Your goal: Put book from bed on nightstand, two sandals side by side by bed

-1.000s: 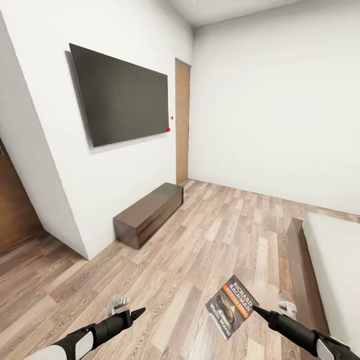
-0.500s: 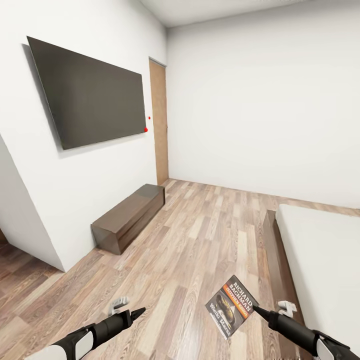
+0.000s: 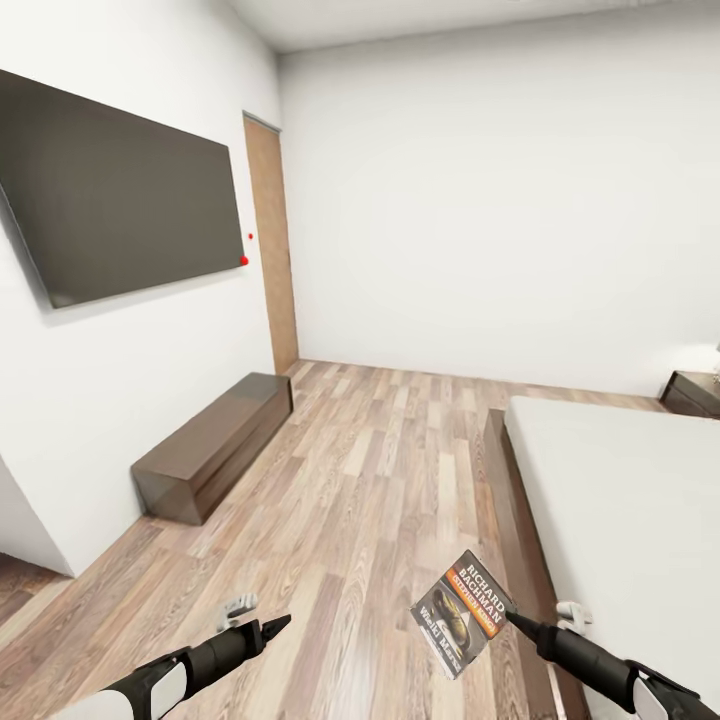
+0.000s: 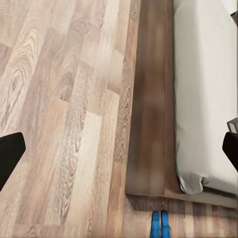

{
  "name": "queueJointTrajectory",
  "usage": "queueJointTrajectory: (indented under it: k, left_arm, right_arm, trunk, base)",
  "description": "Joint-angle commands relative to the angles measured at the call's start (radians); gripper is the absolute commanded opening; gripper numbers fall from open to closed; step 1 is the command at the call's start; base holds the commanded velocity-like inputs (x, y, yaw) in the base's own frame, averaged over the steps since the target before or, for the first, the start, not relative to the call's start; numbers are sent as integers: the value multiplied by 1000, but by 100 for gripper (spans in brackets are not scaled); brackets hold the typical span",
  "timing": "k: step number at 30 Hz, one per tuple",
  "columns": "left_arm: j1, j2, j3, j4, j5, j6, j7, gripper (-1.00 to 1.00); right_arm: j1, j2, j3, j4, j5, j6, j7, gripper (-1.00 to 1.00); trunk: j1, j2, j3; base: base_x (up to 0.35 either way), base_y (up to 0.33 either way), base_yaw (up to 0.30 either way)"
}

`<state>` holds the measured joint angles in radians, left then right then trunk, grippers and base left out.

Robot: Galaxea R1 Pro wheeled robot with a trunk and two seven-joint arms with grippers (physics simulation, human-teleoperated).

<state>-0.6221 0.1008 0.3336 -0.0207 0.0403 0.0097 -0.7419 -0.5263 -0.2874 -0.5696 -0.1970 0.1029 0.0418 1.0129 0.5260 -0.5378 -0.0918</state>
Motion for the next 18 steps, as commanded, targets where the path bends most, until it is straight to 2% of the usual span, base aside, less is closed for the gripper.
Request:
queueJointTrajectory:
  k: [1, 13, 18]
  left_arm:
    - [-1, 1, -1, 1, 4, 1, -4, 100]
    - [-1, 1, -1, 0, 4, 1, -4, 100]
    - [-1, 0, -1, 1, 4, 1, -3, 100]
  right_arm:
    - [-1, 1, -12, -1, 9, 4, 4, -100]
    - [-1, 1, -12, -1, 9, 3, 2, -100]
    - [-1, 1, -12, -1, 9, 3, 1, -100]
  trunk:
    - [0, -2, -2]
    - [0, -2, -2]
    - [0, -2, -2]
  base:
    - [0, 0, -283]
    - [0, 0, -281]
    - [0, 0, -171]
